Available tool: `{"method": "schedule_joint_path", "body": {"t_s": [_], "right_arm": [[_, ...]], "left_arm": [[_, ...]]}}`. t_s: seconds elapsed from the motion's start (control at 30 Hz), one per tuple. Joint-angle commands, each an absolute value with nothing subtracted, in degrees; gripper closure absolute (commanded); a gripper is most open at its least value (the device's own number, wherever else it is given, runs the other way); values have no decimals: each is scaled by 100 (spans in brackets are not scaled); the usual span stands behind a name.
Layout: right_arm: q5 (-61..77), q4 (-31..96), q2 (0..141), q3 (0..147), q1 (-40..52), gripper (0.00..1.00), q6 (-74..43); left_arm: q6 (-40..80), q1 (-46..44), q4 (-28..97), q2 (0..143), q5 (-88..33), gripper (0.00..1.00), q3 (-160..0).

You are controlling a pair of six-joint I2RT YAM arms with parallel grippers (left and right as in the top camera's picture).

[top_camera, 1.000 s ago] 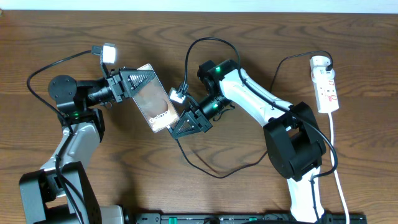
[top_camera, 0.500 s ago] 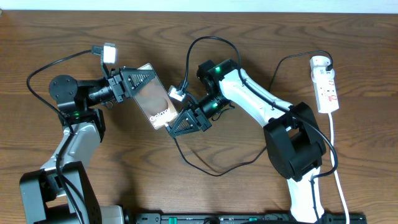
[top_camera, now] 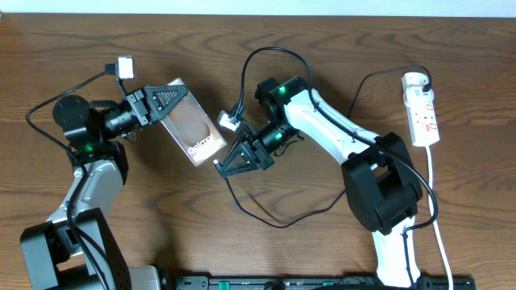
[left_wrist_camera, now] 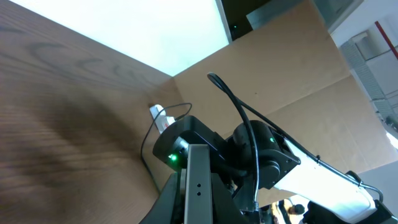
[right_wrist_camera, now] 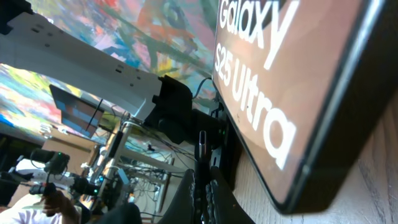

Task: Plug charger to phone and switch on socket

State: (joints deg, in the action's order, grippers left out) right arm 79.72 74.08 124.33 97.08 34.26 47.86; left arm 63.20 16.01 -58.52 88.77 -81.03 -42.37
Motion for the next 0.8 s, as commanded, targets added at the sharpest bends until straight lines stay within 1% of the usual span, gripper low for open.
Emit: {"method": "schedule_joint_path", "body": {"t_s": [0.0,0.47,0.77], "right_arm": [[8110,7404,12436,9819,3450,99,4779],[8106,7282,12436,9819,3448,99,4777],[8093,7279,12436,9819,3448,99,4777]], "left_arm": [[6440,1562,-5900,8840,-8068,93,-4285],[6792,1433,-5900,8840,-8051,93,-4285],[6820,1433,-5902,8840,-8097,93,-4285]]}}
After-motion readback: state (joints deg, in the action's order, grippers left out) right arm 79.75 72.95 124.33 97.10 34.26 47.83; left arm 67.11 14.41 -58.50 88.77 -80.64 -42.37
